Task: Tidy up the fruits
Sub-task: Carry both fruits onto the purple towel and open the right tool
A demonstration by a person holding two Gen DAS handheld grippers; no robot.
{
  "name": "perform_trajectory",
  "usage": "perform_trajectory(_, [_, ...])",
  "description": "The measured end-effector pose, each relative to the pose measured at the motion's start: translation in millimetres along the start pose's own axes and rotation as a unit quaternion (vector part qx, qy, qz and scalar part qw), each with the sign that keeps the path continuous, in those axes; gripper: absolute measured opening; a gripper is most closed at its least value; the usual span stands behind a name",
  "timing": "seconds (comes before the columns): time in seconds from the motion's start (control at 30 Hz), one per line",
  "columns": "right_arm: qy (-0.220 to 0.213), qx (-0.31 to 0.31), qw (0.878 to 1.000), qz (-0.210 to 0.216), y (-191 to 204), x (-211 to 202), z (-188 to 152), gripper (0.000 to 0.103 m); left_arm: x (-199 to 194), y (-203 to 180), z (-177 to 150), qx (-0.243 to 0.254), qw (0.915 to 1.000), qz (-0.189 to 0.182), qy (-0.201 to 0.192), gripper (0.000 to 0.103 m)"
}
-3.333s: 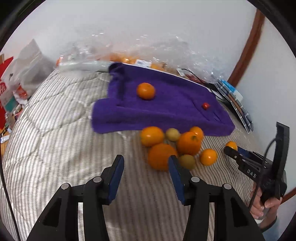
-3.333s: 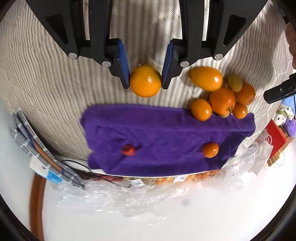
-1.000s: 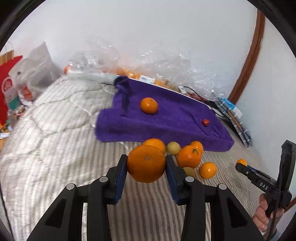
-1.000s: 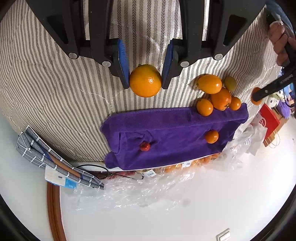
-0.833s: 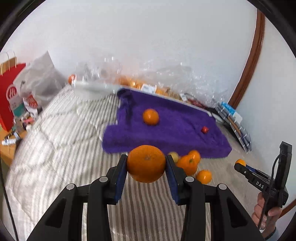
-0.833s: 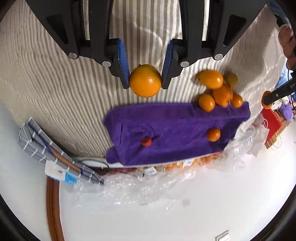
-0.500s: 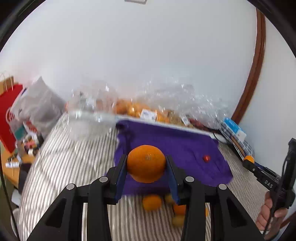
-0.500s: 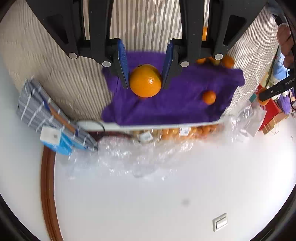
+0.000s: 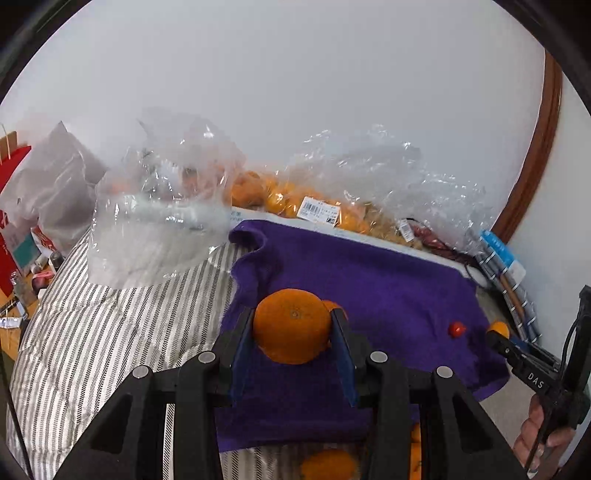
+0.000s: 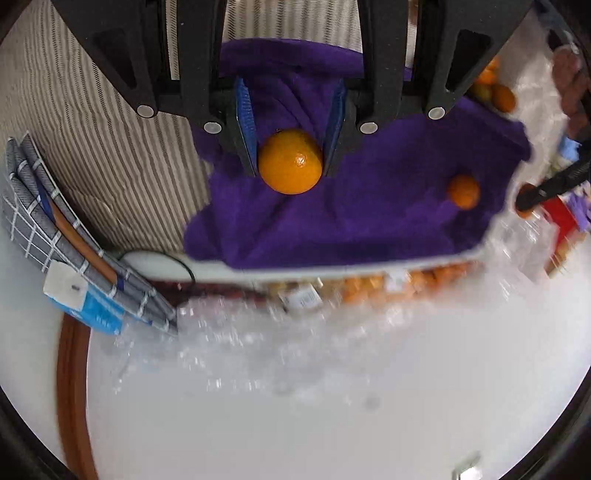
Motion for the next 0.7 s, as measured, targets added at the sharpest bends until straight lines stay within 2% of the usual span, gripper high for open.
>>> perform_trajectory(0.13, [0.008, -0.005, 1.000, 0.008, 4.4, 6.8, -5.4, 0.034, 8.9, 1.4, -5.0, -0.015, 0.9997, -0.015, 0.013, 0.038])
perform_trajectory(0.27, [0.011, -0.016, 1.000, -0.009, 3.5, 14.0, -8.0, 0.034, 17.3, -2.7, -10.3, -0.006, 0.9996, -0.011, 0.024, 0.038])
perform_trajectory(0.43, [0.015, -0.009, 1.000, -0.005, 1.3, 16.6, -8.6, 0.034, 25.3, -10.8, -14.9, 0.000, 0.9993, -0.022, 0.031, 0.038])
perform_trajectory(0.7, [0.028, -0.004, 1.000, 0.002, 2.1, 22.9, -12.9, 0.034, 35.1, -14.0, -21.1, 0.011, 0.9989, -0.012, 0.045, 0.038])
Point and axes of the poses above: each gripper's, at about its wrist camera, not at the fingertips, and x roughly the way its jaws point, y to its left, z to its top, the point moved 7 cm from there along x, roughly the way its jaws point, and after that the axes turned 8 degrees about x, right-handed, at the moved point
